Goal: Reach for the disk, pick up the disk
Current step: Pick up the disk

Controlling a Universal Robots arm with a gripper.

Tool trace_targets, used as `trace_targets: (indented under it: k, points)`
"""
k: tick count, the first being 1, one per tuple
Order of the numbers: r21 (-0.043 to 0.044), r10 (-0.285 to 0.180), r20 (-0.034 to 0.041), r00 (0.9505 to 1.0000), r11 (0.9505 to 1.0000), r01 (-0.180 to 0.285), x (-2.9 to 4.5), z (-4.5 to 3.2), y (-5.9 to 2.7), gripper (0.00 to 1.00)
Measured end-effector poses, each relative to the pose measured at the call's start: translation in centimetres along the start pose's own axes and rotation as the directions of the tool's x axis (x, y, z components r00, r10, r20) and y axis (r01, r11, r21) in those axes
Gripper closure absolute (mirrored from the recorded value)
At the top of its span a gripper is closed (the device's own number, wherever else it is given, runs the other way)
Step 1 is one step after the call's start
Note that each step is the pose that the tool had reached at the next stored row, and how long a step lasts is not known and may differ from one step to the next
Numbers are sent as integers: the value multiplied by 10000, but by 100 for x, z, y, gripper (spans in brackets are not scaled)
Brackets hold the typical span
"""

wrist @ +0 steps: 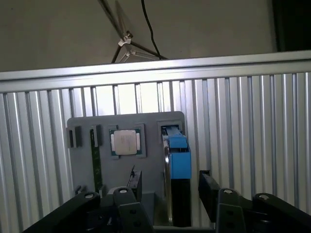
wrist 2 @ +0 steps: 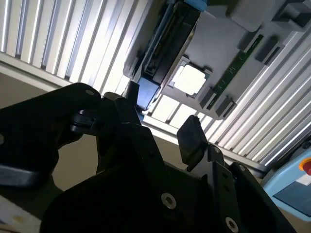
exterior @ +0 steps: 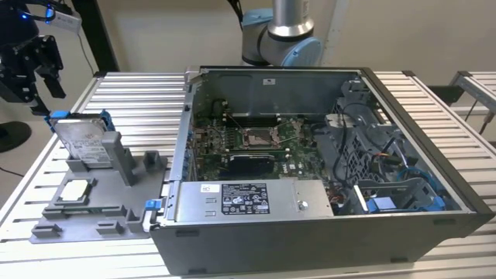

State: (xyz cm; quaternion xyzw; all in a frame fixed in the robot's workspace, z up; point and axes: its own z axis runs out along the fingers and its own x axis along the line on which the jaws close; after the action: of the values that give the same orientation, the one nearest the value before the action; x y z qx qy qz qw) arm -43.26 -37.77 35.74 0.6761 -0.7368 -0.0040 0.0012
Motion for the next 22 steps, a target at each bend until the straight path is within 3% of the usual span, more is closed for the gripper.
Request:
trace_targets:
  k: [6,13,22]
  points:
    - [-1,-71,0,10000,10000,71,-11,51,2,0]
    - [-2,-597,-11,9982,9982,597,-32,101,1,0]
    - [-2,-631,-11,9980,9980,631,-32,211,2,0]
